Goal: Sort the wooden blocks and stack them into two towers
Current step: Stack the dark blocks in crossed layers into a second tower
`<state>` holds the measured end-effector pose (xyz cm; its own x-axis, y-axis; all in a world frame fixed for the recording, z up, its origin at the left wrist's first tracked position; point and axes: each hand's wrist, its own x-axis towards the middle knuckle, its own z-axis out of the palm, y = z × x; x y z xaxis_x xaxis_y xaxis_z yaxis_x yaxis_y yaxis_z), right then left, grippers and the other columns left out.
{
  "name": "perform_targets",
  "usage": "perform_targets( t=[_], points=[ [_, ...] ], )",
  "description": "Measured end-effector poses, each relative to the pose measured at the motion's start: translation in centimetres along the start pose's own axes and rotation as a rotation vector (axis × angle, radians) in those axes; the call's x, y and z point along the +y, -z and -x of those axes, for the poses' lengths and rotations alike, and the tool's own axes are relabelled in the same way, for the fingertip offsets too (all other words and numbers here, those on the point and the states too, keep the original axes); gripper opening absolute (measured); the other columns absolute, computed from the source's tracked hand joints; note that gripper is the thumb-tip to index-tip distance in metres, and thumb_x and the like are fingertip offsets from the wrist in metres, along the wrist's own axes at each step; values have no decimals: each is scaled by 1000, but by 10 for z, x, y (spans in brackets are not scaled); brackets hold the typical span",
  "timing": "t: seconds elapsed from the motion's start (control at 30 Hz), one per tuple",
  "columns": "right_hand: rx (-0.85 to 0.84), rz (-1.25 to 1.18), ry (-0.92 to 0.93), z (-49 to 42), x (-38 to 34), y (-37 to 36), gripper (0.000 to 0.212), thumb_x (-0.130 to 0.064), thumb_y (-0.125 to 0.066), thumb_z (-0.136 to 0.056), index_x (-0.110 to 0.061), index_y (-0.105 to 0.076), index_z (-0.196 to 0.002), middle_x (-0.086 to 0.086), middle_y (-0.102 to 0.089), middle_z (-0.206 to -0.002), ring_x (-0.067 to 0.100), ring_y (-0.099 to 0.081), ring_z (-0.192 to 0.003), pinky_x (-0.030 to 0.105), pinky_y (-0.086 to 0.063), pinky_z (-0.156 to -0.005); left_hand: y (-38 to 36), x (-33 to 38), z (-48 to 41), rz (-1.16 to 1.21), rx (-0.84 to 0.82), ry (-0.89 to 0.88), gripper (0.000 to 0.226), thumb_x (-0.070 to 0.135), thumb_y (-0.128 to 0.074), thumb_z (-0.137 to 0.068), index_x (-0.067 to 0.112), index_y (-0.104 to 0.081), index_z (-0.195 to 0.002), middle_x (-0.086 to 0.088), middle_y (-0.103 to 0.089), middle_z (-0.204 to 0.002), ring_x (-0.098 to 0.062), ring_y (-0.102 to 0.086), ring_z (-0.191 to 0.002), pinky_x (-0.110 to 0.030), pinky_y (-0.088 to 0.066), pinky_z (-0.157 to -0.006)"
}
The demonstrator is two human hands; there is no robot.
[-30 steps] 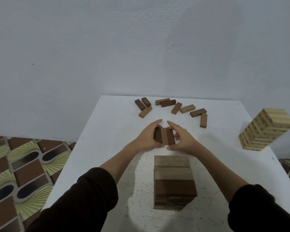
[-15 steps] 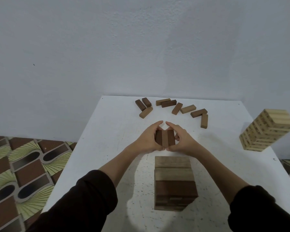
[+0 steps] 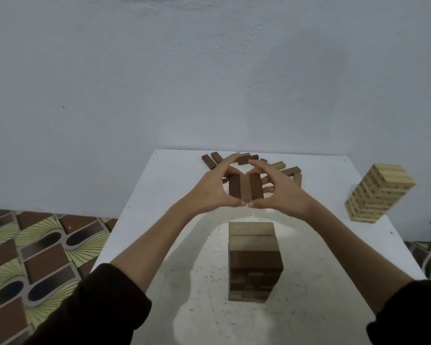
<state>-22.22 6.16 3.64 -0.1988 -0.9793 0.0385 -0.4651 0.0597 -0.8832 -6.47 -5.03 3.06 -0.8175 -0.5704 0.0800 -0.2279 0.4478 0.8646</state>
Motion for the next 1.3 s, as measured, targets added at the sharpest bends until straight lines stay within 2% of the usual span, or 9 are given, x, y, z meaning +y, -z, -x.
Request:
perform_targets(
  t=[0.1, 0.23, 0.43, 0.53, 0.67, 0.8, 1.0, 1.13, 1.3],
  points=[
    [24, 56, 77, 19, -26, 6, 79, -10, -80, -70, -53, -36, -119, -28, -48, -114, -4, -51, -102, 14, -49, -78, 8, 27, 16, -34, 23, -54, 102, 8, -82, -67, 28, -23, -147, 16, -57, -111, 3, -51, -111, -8, -37, -97],
    [70, 80, 111, 44, -50, 12, 80, -15, -82, -69, -40, -39, -132, -27, -53, -114, 0, -52, -109, 21, -43, -92, 14, 57, 42, -65, 45, -111, 103, 15, -83, -69, 36, -20, -148, 19, -60, -113, 2, -52, -111, -21, -41, -99],
    [46, 70, 128, 87, -64, 7, 79, -18, -83, -68, -41, -43, -132, -20, -54, -124, -2, -45, -122, 28, -35, -105, 9, 76, 82, -90, 44, -121, 103, 21, -83, -69, 39, -19, -147, 18, -61, -115, 7, -50, -112, -17, -42, -96],
    [15, 102, 102, 100, -64, 0, 81, -22, -83, -68, -38, -41, -135, -18, -54, -124, -4, -43, -122, 28, -33, -108, 3, 74, 96, -109, 30, -105, 101, 23, -83, -68, 40, -21, -146, 15, -60, -118, 9, -48, -113, -13, -41, -95],
    [9, 141, 71, 112, -61, -8, 84, -20, -82, -69, -36, -37, -138, -25, -55, -116, -15, -43, -113, 26, -30, -107, -6, 69, 106, -146, -4, -72, 101, 27, -83, -69, 40, -21, -146, 19, -57, -118, 10, -46, -112, -11, -38, -96],
    [2, 173, 56, 114, -57, -12, 86, -26, -81, -70, -39, -32, -139, -21, -52, -123, -8, -41, -119, 27, -27, -109, -10, 64, 110, -166, -19, -54, 101, 30, -82, -70, 36, -19, -148, 16, -55, -122, 4, -46, -116, -14, -33, -100],
    [-46, 200, 37, 116, -48, -8, 101, -33, -84, -64, -43, -21, -142, -19, -43, -134, -7, -35, -127, 14, -23, -100, -10, 61, 117, -156, -19, -31, 106, 32, -83, -68, 35, -15, -149, 15, -44, -133, 4, -40, -123, -19, -30, -102],
    [-48, 214, 31, 117, -44, -7, 99, -30, -83, -67, -42, -20, -143, -25, -43, -130, -19, -34, -119, -2, -22, -87, -11, 58, 121, -139, -18, -15, 106, 29, -83, -69, 36, -14, -149, 13, -45, -130, 1, -41, -124, -20, -30, -100],
    [-30, 225, 44, 117, -44, -7, 91, -26, -80, -72, -40, -23, -142, -28, -45, -124, -26, -33, -112, -2, -23, -86, -13, 59, 123, -128, 3, -12, 105, 23, -81, -72, 29, -12, -150, 12, -48, -128, 1, -42, -123, -23, -30, -105]
  ],
)
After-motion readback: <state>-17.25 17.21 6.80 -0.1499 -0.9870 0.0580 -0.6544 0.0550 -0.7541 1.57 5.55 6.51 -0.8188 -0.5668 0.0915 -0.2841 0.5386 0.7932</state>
